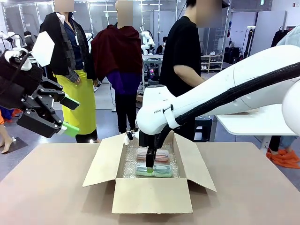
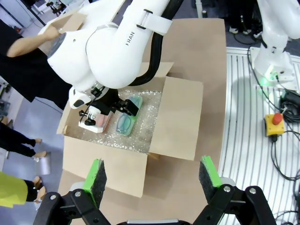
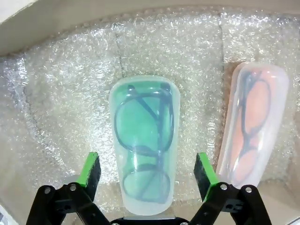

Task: Pack the glasses set securely to prepare it for shipping.
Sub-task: Put the Glasses case from the right side of the table into the Package Box.

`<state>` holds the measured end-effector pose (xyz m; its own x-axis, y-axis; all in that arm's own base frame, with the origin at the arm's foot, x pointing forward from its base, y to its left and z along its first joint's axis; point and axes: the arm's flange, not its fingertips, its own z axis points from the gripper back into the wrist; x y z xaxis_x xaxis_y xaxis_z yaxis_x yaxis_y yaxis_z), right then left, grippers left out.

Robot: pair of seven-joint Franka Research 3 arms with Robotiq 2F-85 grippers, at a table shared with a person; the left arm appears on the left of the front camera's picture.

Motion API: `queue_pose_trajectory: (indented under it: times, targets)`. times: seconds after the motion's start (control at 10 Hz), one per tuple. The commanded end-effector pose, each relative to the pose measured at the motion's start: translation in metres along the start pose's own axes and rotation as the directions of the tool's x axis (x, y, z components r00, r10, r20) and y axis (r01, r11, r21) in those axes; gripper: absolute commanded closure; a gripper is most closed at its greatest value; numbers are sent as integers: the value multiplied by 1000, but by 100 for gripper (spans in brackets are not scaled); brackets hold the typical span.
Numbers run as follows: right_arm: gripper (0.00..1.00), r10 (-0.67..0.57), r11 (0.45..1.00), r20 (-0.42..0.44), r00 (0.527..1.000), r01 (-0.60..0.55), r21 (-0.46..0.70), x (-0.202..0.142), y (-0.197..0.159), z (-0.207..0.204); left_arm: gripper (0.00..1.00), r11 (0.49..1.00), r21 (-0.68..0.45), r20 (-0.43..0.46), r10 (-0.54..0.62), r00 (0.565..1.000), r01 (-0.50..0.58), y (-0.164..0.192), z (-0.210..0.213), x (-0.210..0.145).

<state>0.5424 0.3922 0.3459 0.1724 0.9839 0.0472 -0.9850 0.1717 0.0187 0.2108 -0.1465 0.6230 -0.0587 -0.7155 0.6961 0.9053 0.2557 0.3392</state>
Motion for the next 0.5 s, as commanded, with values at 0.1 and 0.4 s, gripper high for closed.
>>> queue_pose_trajectory:
  times: [0.1,0.4]
  targets:
    - [0,4,1000,1,1000,-4,3,3,2,-5,0,1000,-13,-4,-4,1000,4,-1,2,-1]
    - [0,4,1000,1,1000,-4,3,3,2,-5,0,1000,-13,-4,-4,1000,4,-1,2,-1]
